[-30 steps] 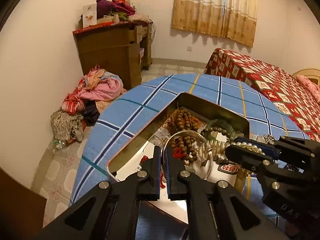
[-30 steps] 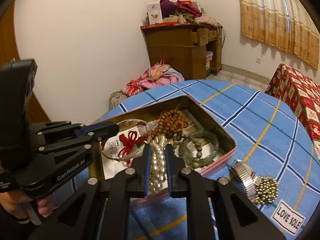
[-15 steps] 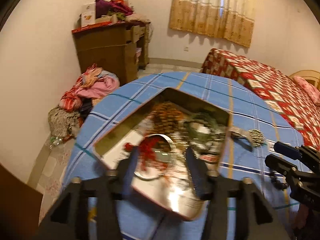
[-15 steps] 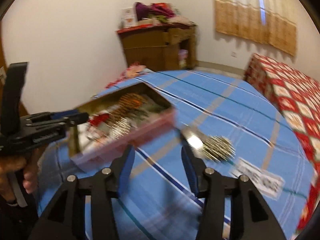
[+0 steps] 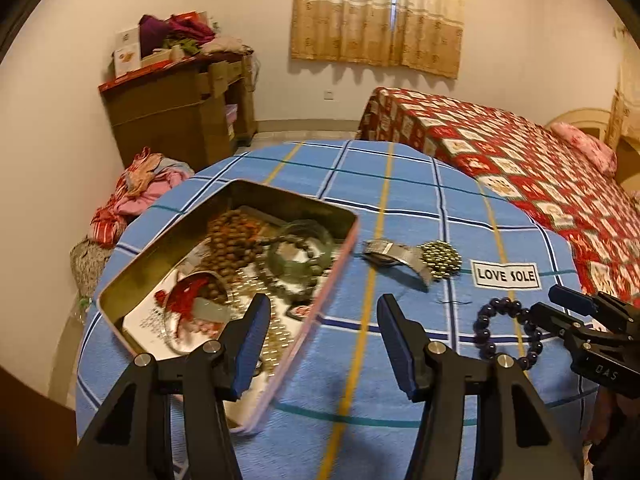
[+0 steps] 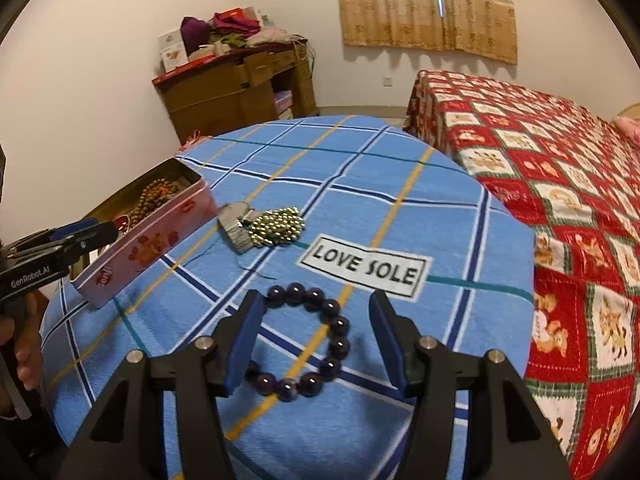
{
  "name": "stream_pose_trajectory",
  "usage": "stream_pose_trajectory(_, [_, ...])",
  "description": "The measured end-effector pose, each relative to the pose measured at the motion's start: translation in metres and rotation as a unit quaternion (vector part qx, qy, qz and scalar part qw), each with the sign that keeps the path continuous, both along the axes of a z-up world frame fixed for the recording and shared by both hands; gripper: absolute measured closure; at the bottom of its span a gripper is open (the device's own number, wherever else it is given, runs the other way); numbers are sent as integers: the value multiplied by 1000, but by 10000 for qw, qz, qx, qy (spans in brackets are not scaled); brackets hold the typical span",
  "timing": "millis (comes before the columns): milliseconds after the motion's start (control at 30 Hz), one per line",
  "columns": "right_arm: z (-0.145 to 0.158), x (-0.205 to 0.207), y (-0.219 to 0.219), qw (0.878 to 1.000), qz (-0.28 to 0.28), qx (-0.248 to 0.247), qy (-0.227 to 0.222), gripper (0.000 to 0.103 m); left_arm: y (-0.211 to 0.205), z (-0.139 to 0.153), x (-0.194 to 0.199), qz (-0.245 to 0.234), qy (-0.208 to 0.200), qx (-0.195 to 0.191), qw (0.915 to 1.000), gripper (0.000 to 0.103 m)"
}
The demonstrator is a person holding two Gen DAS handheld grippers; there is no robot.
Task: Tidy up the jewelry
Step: 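Grasp the black bead bracelet with the right tool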
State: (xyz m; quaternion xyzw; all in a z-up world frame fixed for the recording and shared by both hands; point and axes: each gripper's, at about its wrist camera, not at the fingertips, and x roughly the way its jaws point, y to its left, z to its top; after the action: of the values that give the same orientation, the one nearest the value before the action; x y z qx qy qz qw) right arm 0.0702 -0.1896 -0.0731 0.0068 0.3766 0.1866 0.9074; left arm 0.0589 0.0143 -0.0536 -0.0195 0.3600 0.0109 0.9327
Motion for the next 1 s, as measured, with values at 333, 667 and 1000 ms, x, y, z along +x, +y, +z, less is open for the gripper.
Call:
stream_pose_trajectory(333, [-8,-1,-10,10000,-73,29,32,42,-30,-10,26,-298,179,-67,9994,47])
stream_pose_trajectory(667, [-11,2,-16,9999,-126,35,55,42,-42,-15,49,-348,303,-86,9989,51])
stream_pose_trajectory(1000, [-9,5,-9,9999,-77,-113,-17,42,-47,-23,65,-211,468,-212,9985,61])
